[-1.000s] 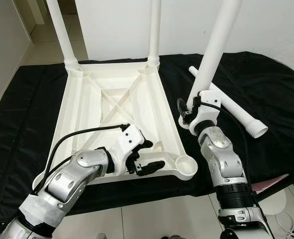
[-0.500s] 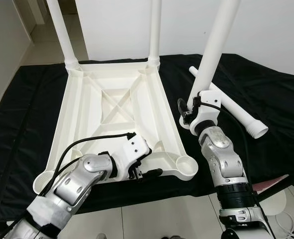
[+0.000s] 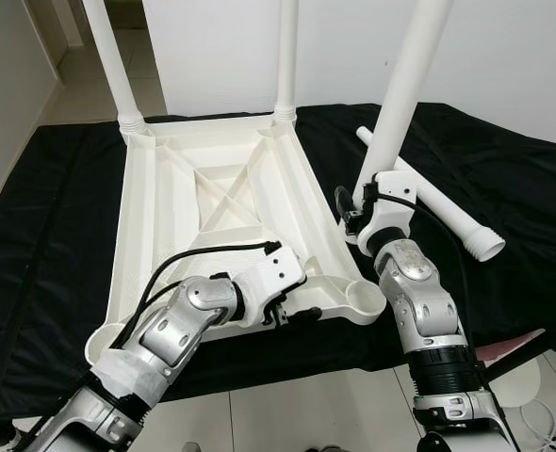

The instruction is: Building children table

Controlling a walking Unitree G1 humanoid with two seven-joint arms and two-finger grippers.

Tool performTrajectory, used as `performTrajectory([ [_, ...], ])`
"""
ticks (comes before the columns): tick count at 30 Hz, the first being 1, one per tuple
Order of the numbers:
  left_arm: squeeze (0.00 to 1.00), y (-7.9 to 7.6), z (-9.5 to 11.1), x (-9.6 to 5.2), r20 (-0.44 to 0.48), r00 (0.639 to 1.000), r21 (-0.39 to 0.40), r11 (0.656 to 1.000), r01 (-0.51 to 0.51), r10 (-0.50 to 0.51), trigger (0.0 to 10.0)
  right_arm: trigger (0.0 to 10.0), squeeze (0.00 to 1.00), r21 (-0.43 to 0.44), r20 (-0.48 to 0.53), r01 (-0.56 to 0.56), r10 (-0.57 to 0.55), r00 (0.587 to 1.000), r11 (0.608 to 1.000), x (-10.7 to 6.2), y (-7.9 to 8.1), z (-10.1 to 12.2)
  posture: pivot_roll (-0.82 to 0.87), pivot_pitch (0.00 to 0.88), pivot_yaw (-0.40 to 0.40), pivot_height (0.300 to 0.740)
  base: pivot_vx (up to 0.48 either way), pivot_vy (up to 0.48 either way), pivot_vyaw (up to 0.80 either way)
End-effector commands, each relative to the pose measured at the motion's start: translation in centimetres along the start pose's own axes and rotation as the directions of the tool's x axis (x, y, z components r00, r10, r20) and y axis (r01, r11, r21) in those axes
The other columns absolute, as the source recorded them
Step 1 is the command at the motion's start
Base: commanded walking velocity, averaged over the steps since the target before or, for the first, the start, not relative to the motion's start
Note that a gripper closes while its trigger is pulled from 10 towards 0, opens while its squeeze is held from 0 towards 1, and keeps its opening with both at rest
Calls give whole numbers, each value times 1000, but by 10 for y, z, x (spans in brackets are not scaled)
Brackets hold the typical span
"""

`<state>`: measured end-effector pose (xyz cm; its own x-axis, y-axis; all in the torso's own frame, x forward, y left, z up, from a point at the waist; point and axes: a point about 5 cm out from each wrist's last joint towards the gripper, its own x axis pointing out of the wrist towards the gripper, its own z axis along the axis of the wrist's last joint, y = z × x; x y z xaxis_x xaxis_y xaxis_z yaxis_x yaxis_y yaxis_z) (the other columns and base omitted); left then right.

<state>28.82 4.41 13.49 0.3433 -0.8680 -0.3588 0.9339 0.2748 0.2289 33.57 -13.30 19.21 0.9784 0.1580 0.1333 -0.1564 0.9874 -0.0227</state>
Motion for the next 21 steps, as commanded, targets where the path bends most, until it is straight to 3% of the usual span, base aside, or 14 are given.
performTrajectory([
  [1, 0, 17, -12, -2, -59, 965, -1, 967, -254, 254, 10000, 10000, 0, -1, 10, -2, 2, 1000, 1000, 1, 2, 4, 17, 76, 0, 740, 0, 0, 0],
  [6, 0, 36, -5, -3, -15, 921, -26, 920, -390, 390, 10000, 10000, 0, 12, -11, -18, 18, 1000, 1000, -3, 4, -1, 16, 71, -1, 740, 0, 0, 0],
  [14, 0, 43, -7, -6, -15, 899, -22, 899, -437, 437, 10000, 10000, 0, 7, -29, -29, 29, 999, 1000, -7, 6, -7, 20, 62, -3, 740, 0, 0, 0],
  [16, 0, 46, -7, -6, -6, 889, -33, 888, -458, 458, 10000, 10000, 0, 5, -31, -29, 30, 999, 1000, -7, 6, -7, 19, 61, -2, 740, 0, 0, 0],
  [17, 0, 55, -5, -9, 10, 858, -28, 858, -513, 513, 10000, 10000, 0, 1, -31, -31, 31, 999, 1000, -7, 6, -8, 19, 58, -3, 740, 0, 0, 0],
  [21, 0, 60, -4, -10, 16, 848, -12, 848, -530, 530, 10000, 10000, 0, -3, -31, -35, 35, 999, 999, -7, 7, -8, 20, 53, -2, 740, 0, 0, 0],
])
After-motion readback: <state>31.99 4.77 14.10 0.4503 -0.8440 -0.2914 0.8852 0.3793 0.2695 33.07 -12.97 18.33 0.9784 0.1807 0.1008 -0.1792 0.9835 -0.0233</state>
